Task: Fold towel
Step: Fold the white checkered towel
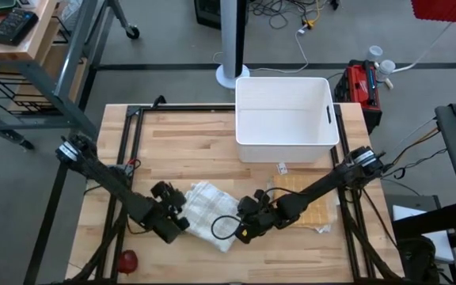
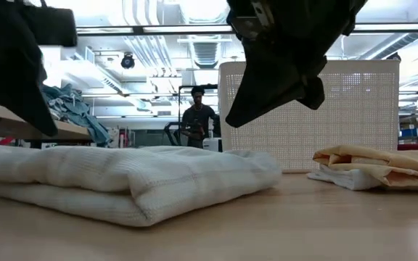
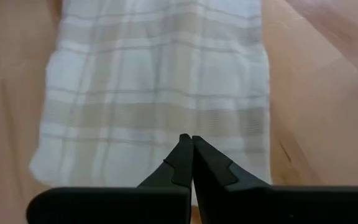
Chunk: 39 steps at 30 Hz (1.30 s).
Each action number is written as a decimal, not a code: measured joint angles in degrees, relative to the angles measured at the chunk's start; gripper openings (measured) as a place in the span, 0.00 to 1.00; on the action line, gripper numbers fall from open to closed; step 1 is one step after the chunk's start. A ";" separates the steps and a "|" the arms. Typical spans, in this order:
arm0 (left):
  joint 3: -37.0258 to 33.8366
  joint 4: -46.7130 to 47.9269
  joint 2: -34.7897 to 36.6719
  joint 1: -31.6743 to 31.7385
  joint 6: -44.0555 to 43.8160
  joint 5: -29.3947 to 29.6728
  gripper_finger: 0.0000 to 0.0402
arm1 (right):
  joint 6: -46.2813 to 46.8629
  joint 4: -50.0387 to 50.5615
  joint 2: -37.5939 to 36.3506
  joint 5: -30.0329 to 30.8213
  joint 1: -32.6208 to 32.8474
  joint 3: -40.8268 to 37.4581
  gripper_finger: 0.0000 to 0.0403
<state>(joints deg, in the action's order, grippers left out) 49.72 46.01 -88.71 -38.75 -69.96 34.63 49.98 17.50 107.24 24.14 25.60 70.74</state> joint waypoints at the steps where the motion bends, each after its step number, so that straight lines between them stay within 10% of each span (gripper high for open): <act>1: 0.51 -0.20 0.51 -0.42 0.40 -0.50 0.00 | 0.06 0.23 0.00 -0.15 -0.08 0.00 0.00; 16: 1.92 -20.51 -4.93 -4.61 4.89 -9.69 0.00 | -4.71 -18.69 6.75 -5.22 -2.59 0.02 0.00; 29: 1.79 10.66 -5.38 -4.34 -10.05 -11.40 0.00 | 0.30 -11.79 7.84 -6.21 -2.04 1.54 0.00; 39: 1.89 -7.22 -4.06 -5.72 -4.90 -11.62 0.00 | 2.05 8.38 3.44 4.49 -1.96 7.02 0.00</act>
<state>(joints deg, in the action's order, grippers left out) 51.62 38.79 -92.77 -44.47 -74.86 23.00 52.02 25.89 110.68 28.63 23.65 77.76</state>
